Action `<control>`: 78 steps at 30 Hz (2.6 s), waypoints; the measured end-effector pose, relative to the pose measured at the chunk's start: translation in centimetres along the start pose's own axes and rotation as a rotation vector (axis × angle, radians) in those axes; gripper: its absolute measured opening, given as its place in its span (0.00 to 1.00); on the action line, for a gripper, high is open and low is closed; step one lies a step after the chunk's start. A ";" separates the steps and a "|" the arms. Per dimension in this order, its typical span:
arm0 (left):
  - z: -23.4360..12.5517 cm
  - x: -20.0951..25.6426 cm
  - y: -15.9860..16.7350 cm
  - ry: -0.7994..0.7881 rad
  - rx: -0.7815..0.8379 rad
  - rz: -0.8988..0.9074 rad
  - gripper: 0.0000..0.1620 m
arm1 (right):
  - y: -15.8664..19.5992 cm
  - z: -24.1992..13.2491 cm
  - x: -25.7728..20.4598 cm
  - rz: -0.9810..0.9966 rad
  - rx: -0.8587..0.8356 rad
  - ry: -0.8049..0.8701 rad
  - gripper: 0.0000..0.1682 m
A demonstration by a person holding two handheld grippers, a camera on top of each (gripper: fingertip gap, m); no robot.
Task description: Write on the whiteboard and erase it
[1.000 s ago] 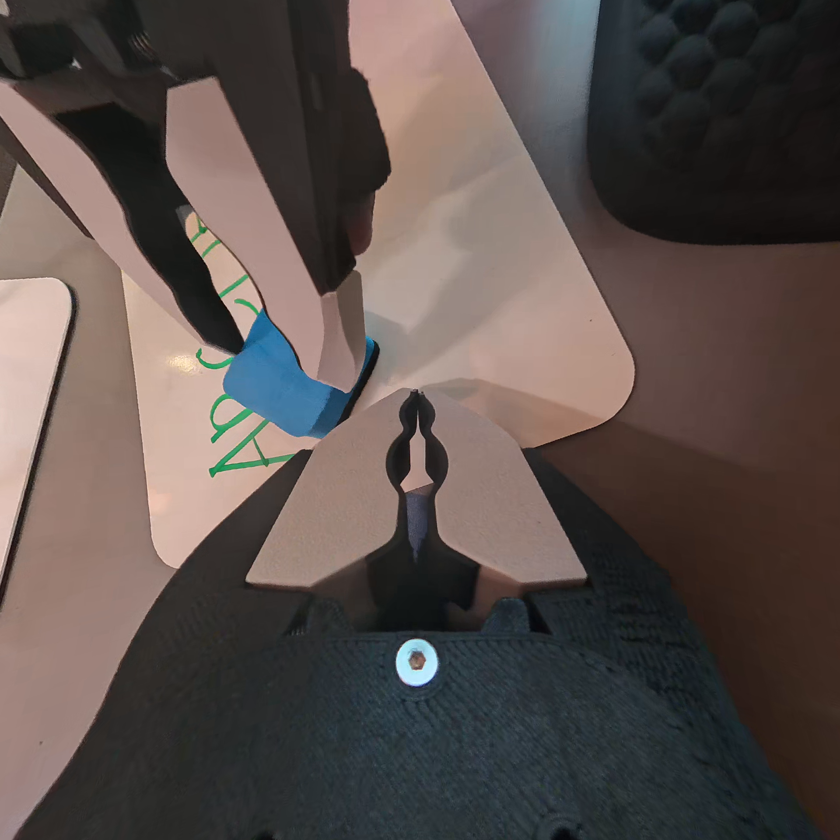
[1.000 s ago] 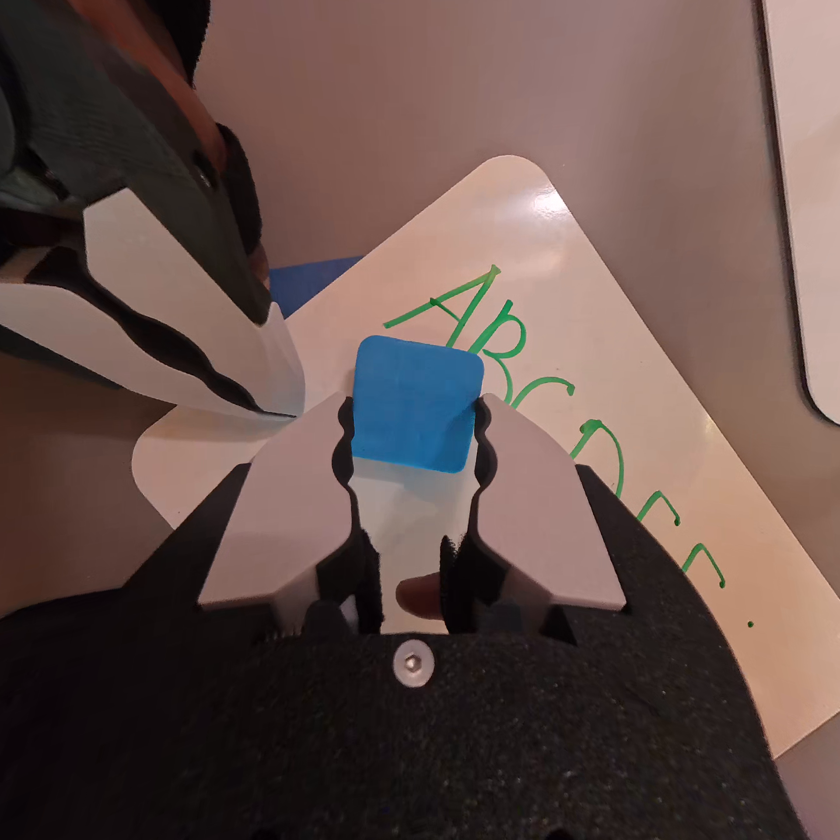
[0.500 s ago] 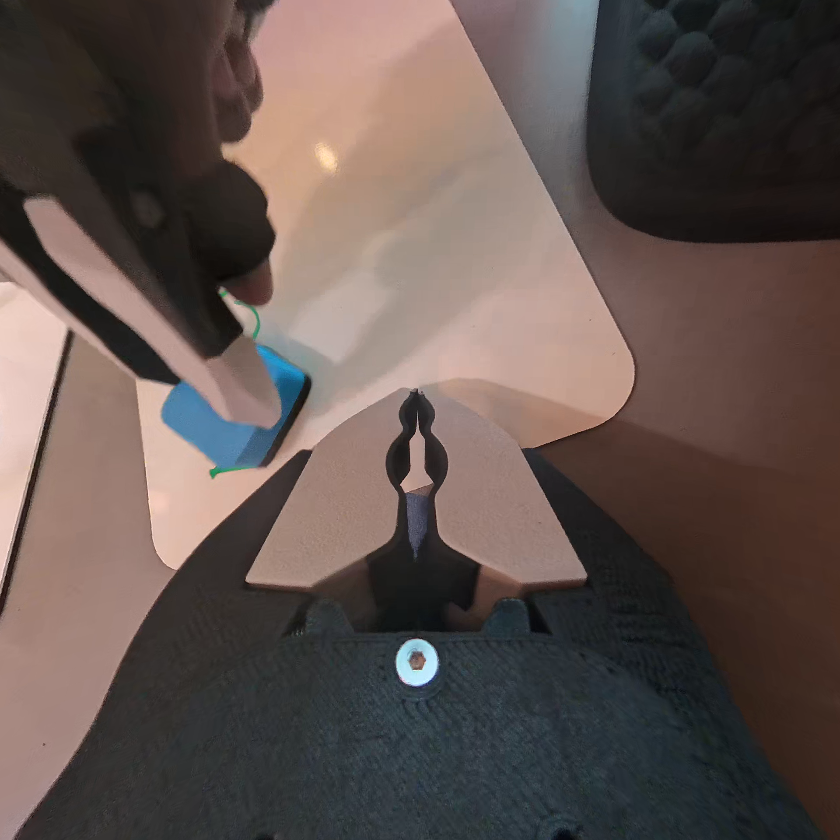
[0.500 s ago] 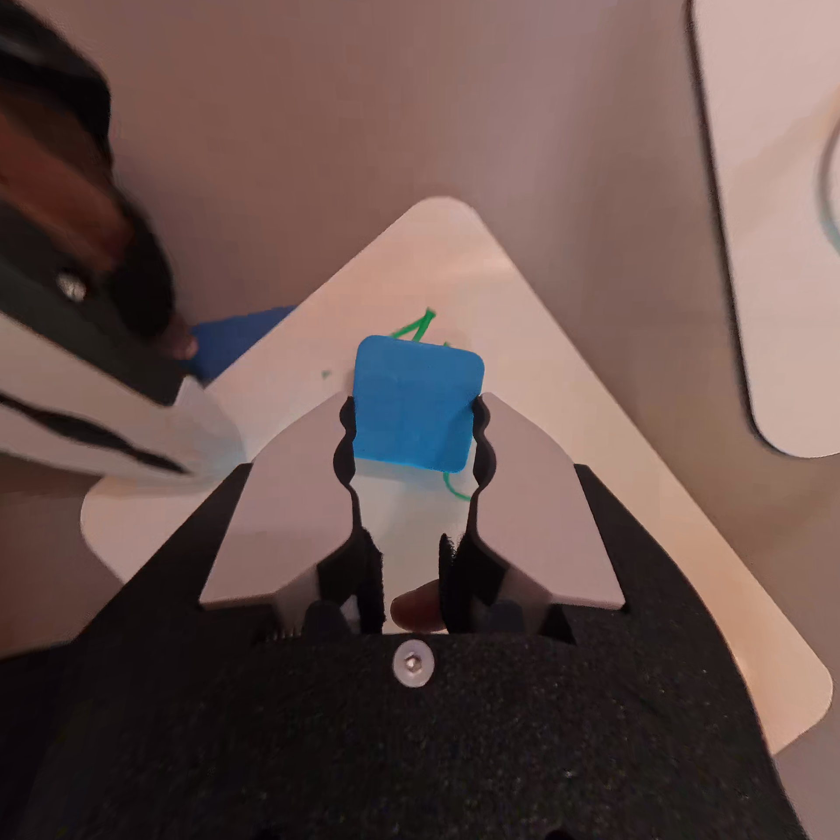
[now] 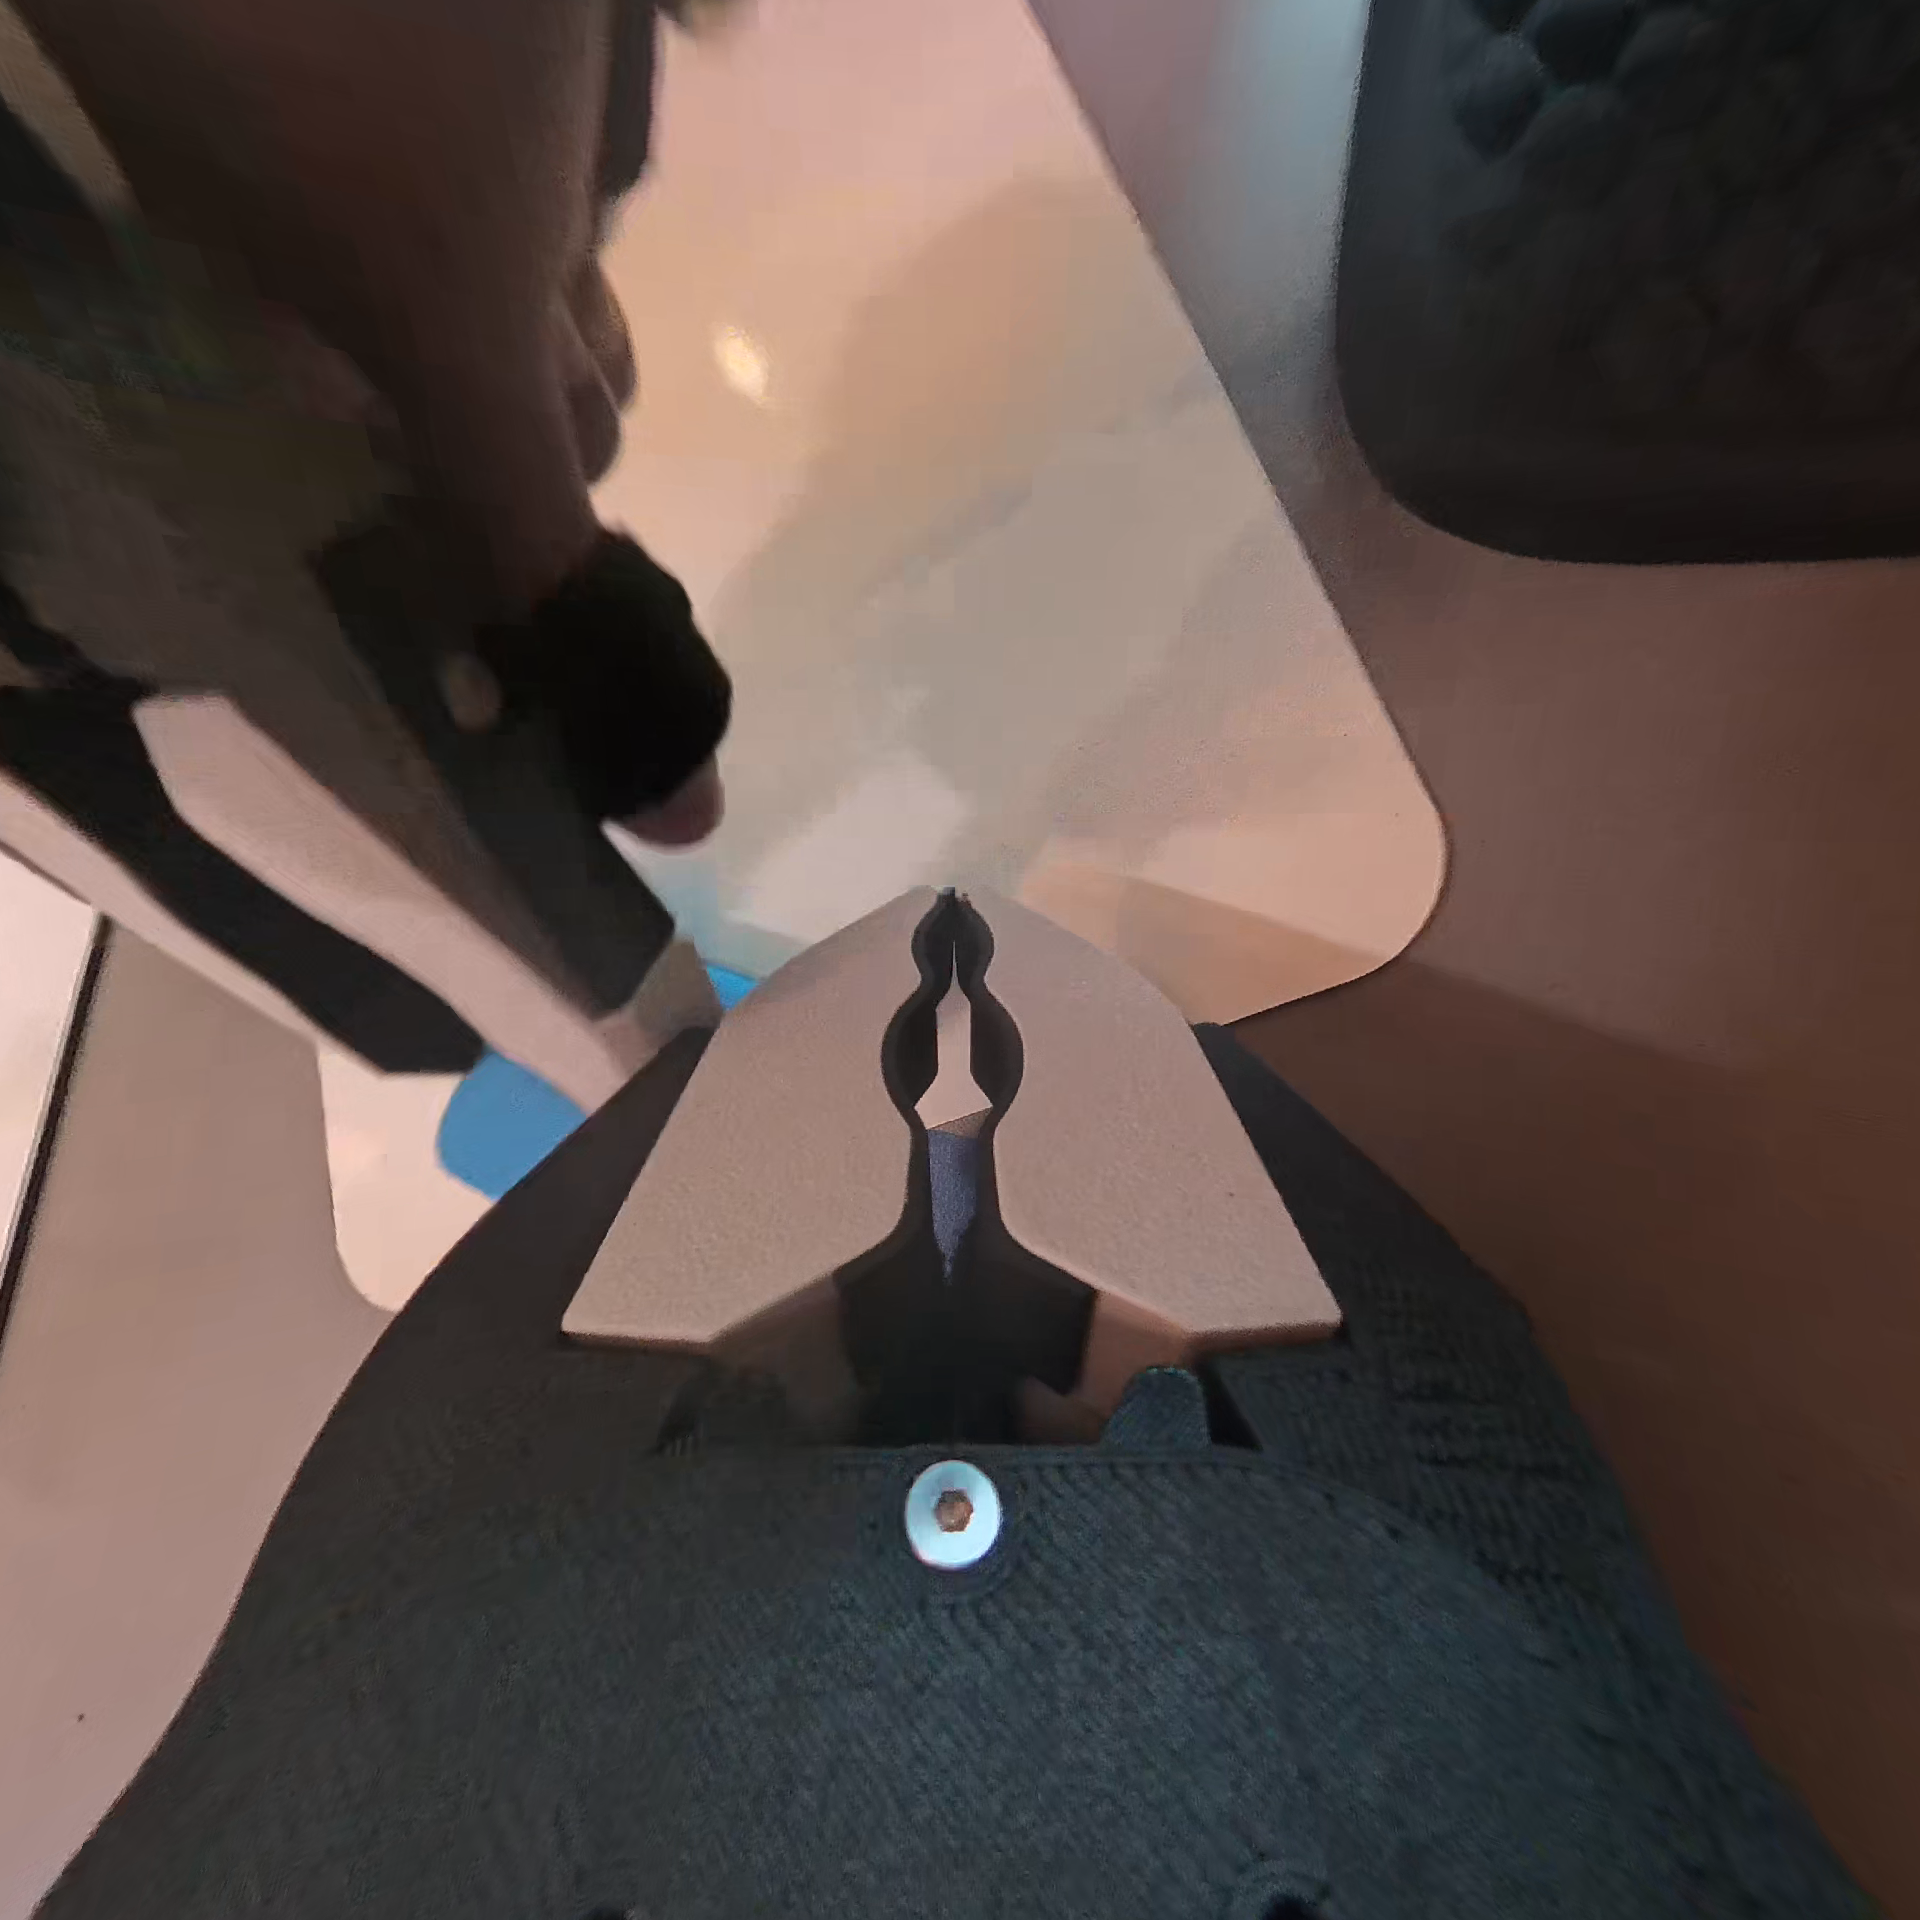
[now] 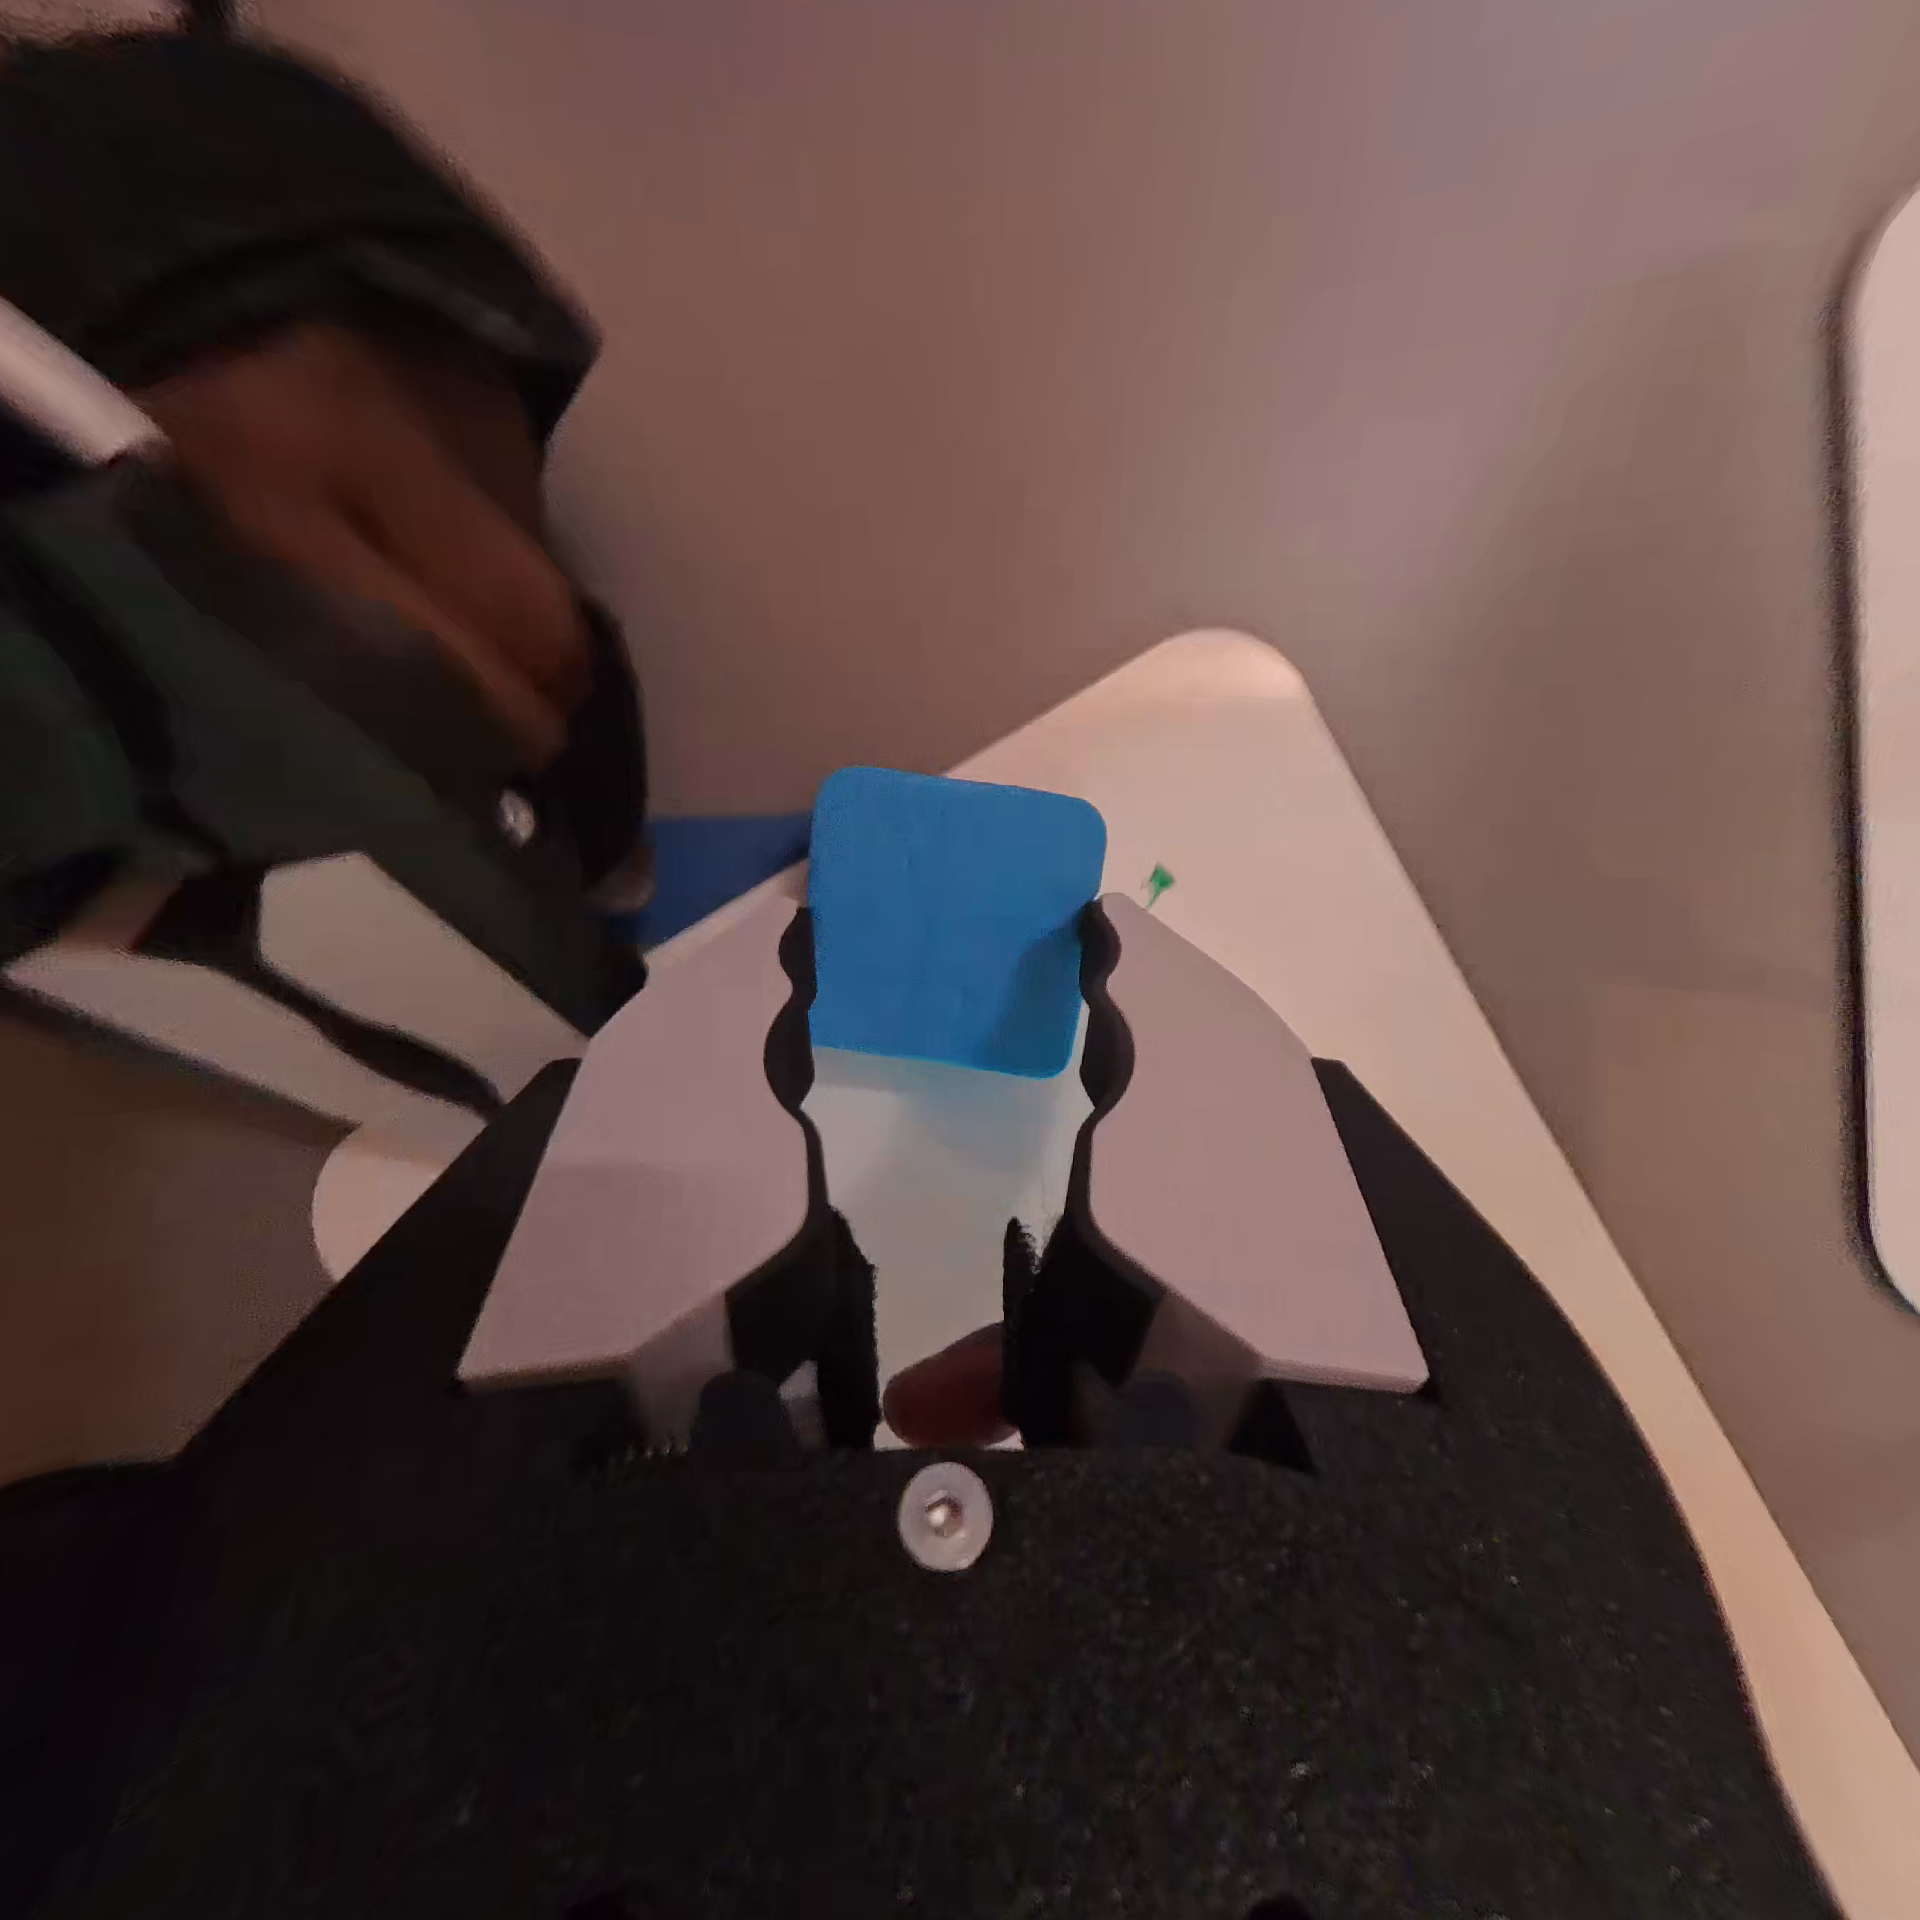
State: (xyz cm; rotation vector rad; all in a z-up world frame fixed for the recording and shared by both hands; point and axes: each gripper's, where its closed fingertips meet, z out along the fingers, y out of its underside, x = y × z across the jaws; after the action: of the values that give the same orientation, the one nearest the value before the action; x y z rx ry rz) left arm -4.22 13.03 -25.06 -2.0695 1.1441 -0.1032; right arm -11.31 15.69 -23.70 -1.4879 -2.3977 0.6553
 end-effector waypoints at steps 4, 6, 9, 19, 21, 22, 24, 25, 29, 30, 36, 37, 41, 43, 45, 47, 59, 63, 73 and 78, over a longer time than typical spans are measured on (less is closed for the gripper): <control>0.0 0.0 0.0 -0.005 0.000 0.002 0.00 | 3.0 -1.7 3.8 0.064 -0.101 0.072 0.30; 0.0 0.0 0.0 -0.006 0.000 0.003 0.00 | 1.6 -1.0 5.3 0.113 -0.035 0.123 0.30; 0.0 0.0 0.0 -0.005 0.002 -0.002 0.00 | -0.5 0.2 2.7 0.036 0.020 0.067 0.30; 0.0 -0.1 0.0 -0.002 0.004 -0.006 0.00 | 0.3 -0.2 4.3 0.078 0.008 0.089 0.30; 0.0 -0.1 0.0 0.003 0.008 -0.012 0.00 | 2.5 -1.3 2.9 0.041 -0.059 0.024 0.30; 0.0 -0.1 0.0 0.003 0.008 -0.011 0.00 | 4.1 -2.3 3.7 0.072 -0.101 0.035 0.30; 0.0 -0.1 0.0 -0.004 0.006 -0.003 0.00 | 6.9 -3.8 7.2 0.181 -0.142 0.141 0.30; 0.0 -0.1 0.0 -0.008 0.004 0.003 0.00 | 7.1 -4.0 8.6 0.235 -0.112 0.174 0.30; 0.0 -0.1 0.0 -0.007 0.003 -0.004 0.00 | 3.7 -2.1 7.0 0.192 0.027 0.168 0.29; 0.0 -0.1 0.0 -0.002 0.005 -0.010 0.00 | 3.6 -2.1 5.4 0.150 0.018 0.121 0.30; 0.0 -0.1 0.0 -0.009 0.002 0.002 0.00 | 9.4 -5.5 10.4 0.336 -0.080 0.259 0.29; 0.0 -0.1 0.0 -0.010 0.002 0.002 0.00 | 8.6 -5.1 10.8 0.349 -0.032 0.282 0.29; 0.0 -0.1 0.0 0.000 0.004 -0.010 0.00 | 6.7 -4.0 5.3 0.197 -0.003 0.126 0.30; 0.0 -0.1 0.0 0.002 0.006 -0.010 0.00 | 9.7 -5.7 6.3 0.257 -0.077 0.127 0.29; 0.0 -0.1 0.0 0.000 0.002 -0.003 0.00 | 12.9 -7.6 10.8 0.400 -0.118 0.267 0.29; 0.0 -0.1 0.0 -0.006 0.001 0.004 0.00 | 12.8 -7.6 13.7 0.477 -0.054 0.360 0.29; 0.0 0.0 -0.1 -0.004 0.000 0.008 0.00 | 14.5 -8.6 16.0 0.604 -0.002 0.442 0.29; 0.0 0.0 -0.1 0.011 0.006 -0.009 0.00 | 11.4 -6.7 11.4 0.432 0.011 0.285 0.29; 0.1 -0.1 -0.1 0.003 0.007 -0.009 0.01 | 8.3 -5.0 11.0 0.467 0.077 0.337 0.29; 0.1 -0.1 -0.1 -0.003 0.005 0.001 0.00 | 8.2 -4.9 7.7 0.398 0.095 0.302 0.30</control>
State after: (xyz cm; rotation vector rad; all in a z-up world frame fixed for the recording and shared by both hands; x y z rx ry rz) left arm -4.16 13.19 -25.02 -2.0642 1.1428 -0.1023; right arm -6.28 26.82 -23.72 -1.8883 -1.8412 0.5640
